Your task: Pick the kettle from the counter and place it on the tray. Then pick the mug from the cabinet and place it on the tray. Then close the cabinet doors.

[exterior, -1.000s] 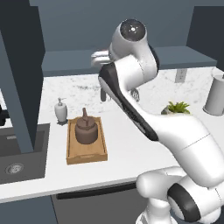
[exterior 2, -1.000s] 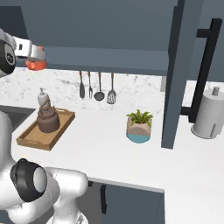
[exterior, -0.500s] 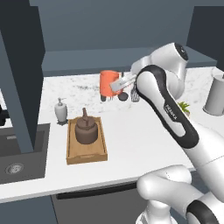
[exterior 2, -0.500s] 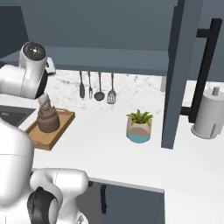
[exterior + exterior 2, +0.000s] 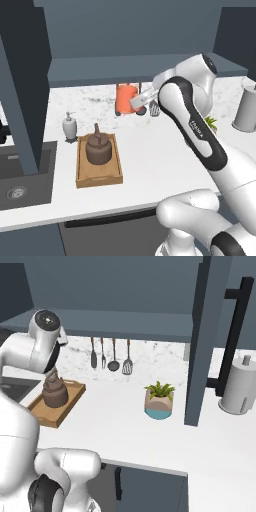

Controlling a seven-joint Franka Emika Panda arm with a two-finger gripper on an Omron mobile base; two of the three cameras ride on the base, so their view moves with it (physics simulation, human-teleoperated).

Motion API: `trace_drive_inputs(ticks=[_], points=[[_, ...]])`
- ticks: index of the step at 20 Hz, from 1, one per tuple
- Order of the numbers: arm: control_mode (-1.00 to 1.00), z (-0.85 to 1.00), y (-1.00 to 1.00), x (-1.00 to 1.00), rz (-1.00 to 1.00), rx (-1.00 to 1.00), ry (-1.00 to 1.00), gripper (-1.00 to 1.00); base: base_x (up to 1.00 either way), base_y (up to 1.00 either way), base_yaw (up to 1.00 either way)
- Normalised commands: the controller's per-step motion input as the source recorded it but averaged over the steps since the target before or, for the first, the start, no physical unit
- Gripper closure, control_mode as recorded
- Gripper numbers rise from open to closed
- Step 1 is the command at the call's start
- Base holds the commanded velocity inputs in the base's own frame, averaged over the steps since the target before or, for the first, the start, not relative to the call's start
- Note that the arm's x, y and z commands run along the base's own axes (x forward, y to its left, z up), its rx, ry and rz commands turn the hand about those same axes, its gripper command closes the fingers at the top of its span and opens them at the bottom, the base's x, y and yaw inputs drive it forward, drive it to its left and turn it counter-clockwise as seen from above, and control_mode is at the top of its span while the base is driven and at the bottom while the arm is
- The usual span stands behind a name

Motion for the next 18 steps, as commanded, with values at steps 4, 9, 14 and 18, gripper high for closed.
trace_drive_inputs(ticks=[4,9,14,18], points=[[-1.0,-0.77,0.01,0.31,0.32,0.0,0.12,1.0,0.0,0.0,0.0],[-1.0,-0.8,0.2,0.3,0.51,0.0,0.11,1.0,0.0,0.0,0.0],[-1.0,-0.71,0.53,0.25,0.48,-0.02,0.05,1.0,0.0,0.0,0.0],[-1.0,-0.18,0.14,0.07,0.08,-0.01,0.05,1.0,0.0,0.0,0.0]])
